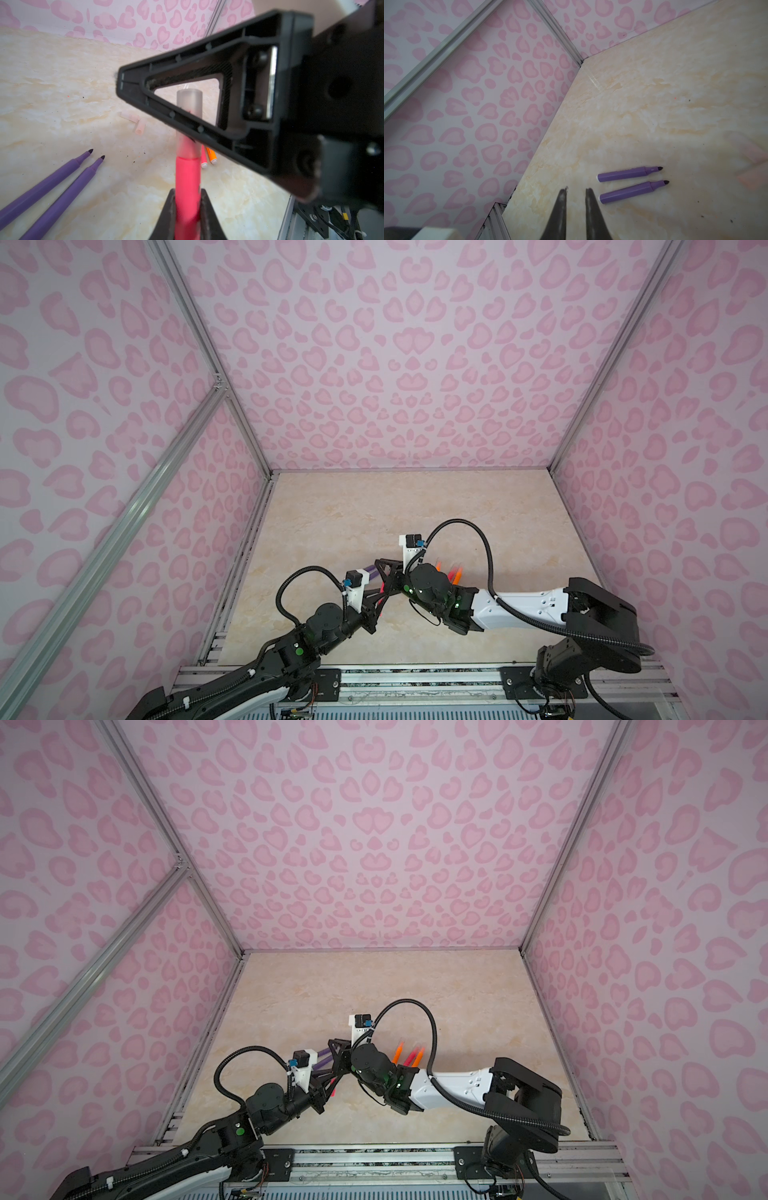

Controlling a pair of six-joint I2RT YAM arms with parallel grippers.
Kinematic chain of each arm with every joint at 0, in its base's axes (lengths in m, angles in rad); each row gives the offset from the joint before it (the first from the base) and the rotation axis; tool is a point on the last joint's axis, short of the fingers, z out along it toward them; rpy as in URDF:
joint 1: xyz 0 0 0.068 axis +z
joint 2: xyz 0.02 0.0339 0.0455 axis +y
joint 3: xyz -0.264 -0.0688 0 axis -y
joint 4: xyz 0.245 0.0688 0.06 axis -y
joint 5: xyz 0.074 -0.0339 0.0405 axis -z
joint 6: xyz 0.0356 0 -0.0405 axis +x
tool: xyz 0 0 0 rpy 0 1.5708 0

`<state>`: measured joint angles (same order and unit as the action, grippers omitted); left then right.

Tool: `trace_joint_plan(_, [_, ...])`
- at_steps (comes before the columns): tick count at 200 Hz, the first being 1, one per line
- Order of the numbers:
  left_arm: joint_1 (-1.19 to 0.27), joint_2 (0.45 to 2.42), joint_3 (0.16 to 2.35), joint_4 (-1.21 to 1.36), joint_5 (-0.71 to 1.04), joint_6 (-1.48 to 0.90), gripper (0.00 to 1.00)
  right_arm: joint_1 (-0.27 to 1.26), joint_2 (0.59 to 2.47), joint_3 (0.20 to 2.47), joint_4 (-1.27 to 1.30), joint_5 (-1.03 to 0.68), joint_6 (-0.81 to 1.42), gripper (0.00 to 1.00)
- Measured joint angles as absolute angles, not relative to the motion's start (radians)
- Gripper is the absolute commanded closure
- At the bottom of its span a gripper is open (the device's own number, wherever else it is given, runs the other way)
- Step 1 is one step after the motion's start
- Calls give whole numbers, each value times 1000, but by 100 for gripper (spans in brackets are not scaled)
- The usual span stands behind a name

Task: Insert the pens into the pen caps
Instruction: 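Open the right gripper and press the cap further onto the marker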

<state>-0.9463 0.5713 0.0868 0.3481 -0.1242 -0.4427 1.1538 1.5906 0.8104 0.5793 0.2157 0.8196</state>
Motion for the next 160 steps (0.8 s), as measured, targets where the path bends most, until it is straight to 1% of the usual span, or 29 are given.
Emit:
trace_joint_plan(17, [-949, 578, 88, 339, -125, -441, 97, 1159, 1591, 804, 580, 221, 827, 100])
trace_joint_plan(95, [-952, 590, 88, 315, -106, -442, 97, 1201, 1611, 715, 733, 297, 839, 100])
trace_joint_plan(160, [-955, 600, 88, 258, -99, -443, 97, 1250, 1678, 681, 851, 389, 834, 100])
